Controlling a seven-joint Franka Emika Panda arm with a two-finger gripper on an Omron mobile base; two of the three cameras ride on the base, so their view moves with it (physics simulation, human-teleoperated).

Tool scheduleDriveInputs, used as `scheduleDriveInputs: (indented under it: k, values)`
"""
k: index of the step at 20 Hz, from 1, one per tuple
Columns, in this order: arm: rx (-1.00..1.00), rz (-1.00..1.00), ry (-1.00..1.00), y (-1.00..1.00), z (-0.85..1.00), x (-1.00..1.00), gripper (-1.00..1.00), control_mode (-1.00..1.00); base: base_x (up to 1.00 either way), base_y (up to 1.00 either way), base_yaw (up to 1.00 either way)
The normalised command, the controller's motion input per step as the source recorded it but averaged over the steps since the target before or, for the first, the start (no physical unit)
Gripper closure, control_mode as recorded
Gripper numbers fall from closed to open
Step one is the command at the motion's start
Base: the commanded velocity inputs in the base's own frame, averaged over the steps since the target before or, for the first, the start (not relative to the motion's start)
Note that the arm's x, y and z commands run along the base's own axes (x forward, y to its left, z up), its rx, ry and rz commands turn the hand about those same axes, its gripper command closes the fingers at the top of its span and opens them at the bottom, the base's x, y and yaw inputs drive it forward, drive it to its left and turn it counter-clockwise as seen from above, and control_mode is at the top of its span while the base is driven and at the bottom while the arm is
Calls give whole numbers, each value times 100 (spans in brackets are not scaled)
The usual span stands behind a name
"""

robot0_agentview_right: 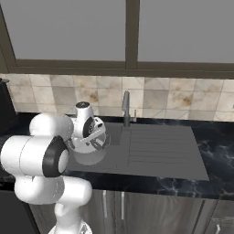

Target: Move the pot and pan from the stove into the sink.

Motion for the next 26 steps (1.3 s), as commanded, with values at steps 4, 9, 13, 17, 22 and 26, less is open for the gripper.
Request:
scheduleDriveInputs:
  k: [4, 9, 13, 17, 22, 26]
  values:
    - [-2, 0, 0, 0, -27, 30, 100, -100, 0, 0, 0]
    - [0, 0, 0, 0, -1, 0, 100, -100, 0, 0, 0]
    - [0, 0, 0, 2, -20, 14, 100, -100, 0, 0, 0]
    - [-1, 0, 0, 7, -30, 31, 100, -100, 0, 0, 0]
    - [-2, 0, -2, 6, -33, 36, 100, -100, 0, 0, 0]
    - [-2, 0, -2, 6, -35, 35, 100, -100, 0, 0, 0]
